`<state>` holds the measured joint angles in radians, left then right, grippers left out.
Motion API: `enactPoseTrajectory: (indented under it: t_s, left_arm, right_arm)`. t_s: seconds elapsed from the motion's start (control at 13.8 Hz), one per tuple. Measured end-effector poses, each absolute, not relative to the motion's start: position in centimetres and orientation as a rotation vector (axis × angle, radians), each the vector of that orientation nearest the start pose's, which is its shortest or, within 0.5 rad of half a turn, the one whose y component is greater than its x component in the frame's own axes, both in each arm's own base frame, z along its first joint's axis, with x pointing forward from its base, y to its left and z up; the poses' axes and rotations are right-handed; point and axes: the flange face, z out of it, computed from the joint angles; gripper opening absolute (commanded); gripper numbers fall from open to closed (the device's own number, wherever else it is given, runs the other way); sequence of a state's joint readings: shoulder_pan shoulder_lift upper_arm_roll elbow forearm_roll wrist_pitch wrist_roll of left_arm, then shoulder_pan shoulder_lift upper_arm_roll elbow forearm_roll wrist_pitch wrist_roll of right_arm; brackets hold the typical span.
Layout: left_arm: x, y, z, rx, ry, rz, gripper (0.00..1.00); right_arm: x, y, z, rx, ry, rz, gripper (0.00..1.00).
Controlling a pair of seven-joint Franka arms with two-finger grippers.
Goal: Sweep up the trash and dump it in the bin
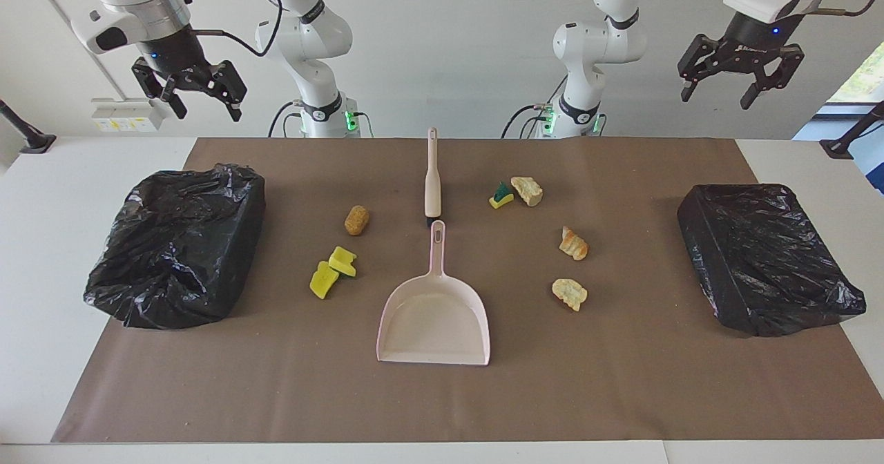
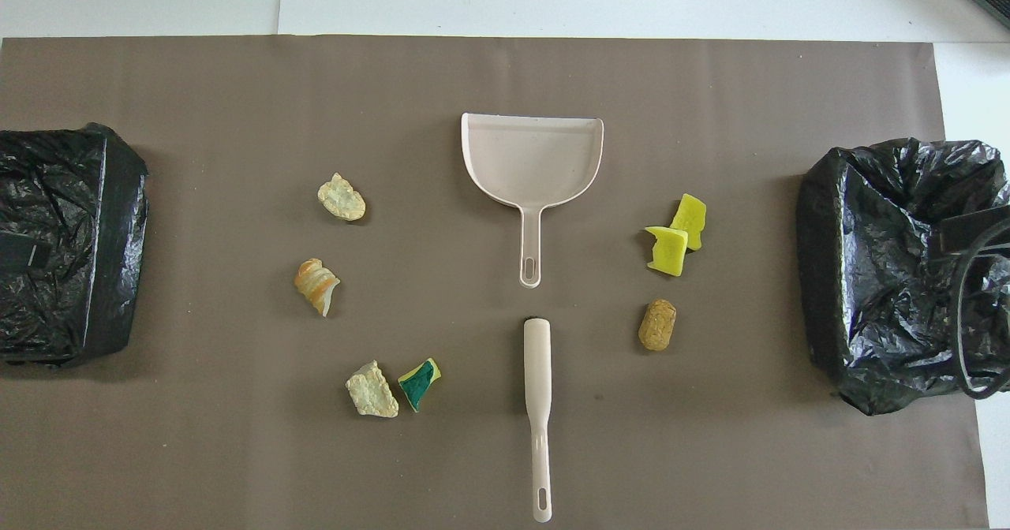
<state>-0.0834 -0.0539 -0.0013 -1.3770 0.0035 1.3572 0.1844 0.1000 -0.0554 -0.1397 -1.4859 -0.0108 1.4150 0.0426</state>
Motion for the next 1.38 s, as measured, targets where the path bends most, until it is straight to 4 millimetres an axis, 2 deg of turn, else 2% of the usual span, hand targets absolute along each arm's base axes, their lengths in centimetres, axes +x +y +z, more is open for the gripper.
enactPoseTrajectory:
  t_s: [0.29, 0.51, 0.65, 0.94, 1.01, 1.38]
  left_arm:
    - [49.7, -5.4, 71.3, -3.103, 0.456, -0.013, 1.0]
    - [48.6, -7.7, 70.5, -3.09, 0.512, 0.018, 1.0]
    - [48.3, -9.9, 69.6, -3.088, 0.521, 0.029, 1.0]
    - [47.2, -15.9, 65.8, -3.082, 0.535, 0.029, 1.0]
    - [46.8, -16.5, 65.4, -3.081, 0.54, 0.031, 1.0]
    - [45.9, -17.0, 65.2, -3.085, 0.552, 0.023, 1.0]
  right_arm:
    - [52.0, -2.4, 68.0, -3.141, 0.13, 0.025, 1.0]
    - [52.0, -2.4, 68.0, -3.141, 0.129, 0.025, 1.0]
    - [52.0, -2.4, 68.0, -3.141, 0.129, 0.025, 1.0]
    - [52.0, -2.4, 68.0, -3.141, 0.129, 0.025, 1.0]
    - [52.0, -2.4, 68.0, -3.141, 0.129, 0.025, 1.0]
    - [52.0, -2.4, 68.0, -3.141, 0.129, 0.025, 1.0]
